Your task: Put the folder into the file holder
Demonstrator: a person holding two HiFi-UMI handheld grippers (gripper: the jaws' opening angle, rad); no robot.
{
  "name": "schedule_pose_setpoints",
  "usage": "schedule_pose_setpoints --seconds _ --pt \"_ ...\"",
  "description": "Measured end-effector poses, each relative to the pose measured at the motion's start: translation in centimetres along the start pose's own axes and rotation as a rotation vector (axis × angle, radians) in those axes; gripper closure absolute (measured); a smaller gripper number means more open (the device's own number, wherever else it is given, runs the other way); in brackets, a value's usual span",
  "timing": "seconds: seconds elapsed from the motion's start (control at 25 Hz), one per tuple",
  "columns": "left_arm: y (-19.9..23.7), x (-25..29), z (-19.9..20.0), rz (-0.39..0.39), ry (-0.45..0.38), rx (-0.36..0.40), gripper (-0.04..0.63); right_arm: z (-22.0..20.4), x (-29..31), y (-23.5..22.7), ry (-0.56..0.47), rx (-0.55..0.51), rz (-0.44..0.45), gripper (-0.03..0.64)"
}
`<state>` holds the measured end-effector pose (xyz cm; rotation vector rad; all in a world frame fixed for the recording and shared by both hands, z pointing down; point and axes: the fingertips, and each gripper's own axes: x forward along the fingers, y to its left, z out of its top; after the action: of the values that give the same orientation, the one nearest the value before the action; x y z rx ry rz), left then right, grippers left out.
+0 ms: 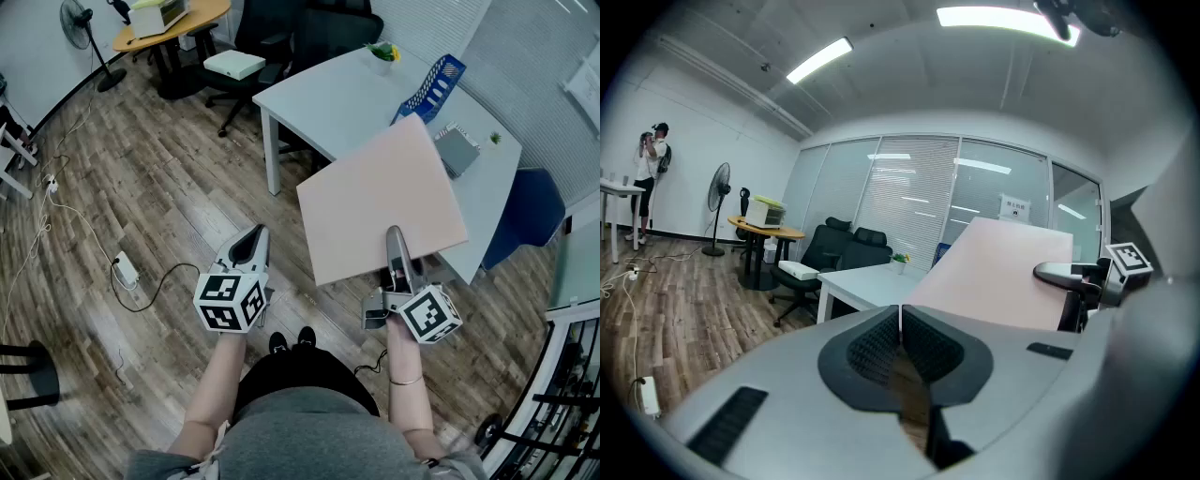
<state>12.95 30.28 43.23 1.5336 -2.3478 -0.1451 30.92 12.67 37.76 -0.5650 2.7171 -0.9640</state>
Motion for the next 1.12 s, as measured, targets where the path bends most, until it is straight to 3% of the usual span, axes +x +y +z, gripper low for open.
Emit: schedule_pose_setpoints --seconds 1.12 --pt "-2.0 5.7 -0.1 0.037 0.009 0.013 0.568 3.9 4.4 -3.6 -0.047 0.064 0.059 0.456"
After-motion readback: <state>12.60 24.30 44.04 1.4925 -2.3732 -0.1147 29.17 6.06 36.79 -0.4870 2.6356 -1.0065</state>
